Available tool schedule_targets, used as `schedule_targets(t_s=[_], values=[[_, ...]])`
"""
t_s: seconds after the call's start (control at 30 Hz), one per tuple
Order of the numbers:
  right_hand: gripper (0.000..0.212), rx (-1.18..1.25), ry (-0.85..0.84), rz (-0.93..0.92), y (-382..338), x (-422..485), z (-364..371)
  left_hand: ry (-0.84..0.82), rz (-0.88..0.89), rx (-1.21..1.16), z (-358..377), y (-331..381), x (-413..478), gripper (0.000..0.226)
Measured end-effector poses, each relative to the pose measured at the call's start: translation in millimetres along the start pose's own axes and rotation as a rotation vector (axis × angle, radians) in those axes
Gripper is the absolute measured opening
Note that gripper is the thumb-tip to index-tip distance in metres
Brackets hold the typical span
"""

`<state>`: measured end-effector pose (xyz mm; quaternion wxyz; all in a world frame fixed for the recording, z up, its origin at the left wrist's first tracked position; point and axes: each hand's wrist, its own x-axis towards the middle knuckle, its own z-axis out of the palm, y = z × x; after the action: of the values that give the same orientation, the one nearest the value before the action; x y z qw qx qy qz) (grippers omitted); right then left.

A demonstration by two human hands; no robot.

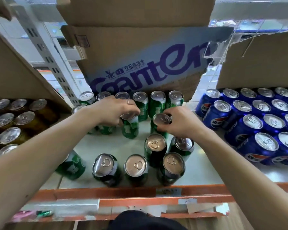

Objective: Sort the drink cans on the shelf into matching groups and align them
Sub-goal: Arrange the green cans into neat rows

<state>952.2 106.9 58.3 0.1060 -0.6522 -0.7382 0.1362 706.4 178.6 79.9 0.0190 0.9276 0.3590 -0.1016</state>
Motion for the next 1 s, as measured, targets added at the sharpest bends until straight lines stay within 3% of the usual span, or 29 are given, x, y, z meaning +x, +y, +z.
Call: schedule_targets(t_s=[0.13, 0.27, 0.47, 0.67, 0.8, 0.9, 1.0], values=[[0.046, 0.086, 0.049, 0.058, -13, 11, 8, 0.003, -0.009, -0.174, 11, -5, -8, 0.064], [0.047, 0.182, 0.088, 0.113, -17, 21, 3, 0.077, -0.147, -0.287, 24, -5, -12, 0.064], [0.078, -0.024, -0.147, 0.019, -30, 32, -7, 0.163, -0.261, -0.284, 29, 5, -15, 0.075], [0.033, -0.167, -0.078, -0.076, -35, 33, 11, 0.275, -0.259, -0.376, 26, 2, -18, 0.058], [0.066, -0.131, -0.151, -0.262, -38, 30, 6, 0.311, -0.262, -0.354, 26, -10, -25, 0.052], [0.066, -0.131, -0.148, -0.28, -48, 39, 5, 0.356, -0.24, -0.371, 27, -15, -28, 0.038], [0.055, -0.164, -0.158, -0.259, -52, 49, 9, 0.343, -0.248, -0.366, 24, -16, -29, 0.042]])
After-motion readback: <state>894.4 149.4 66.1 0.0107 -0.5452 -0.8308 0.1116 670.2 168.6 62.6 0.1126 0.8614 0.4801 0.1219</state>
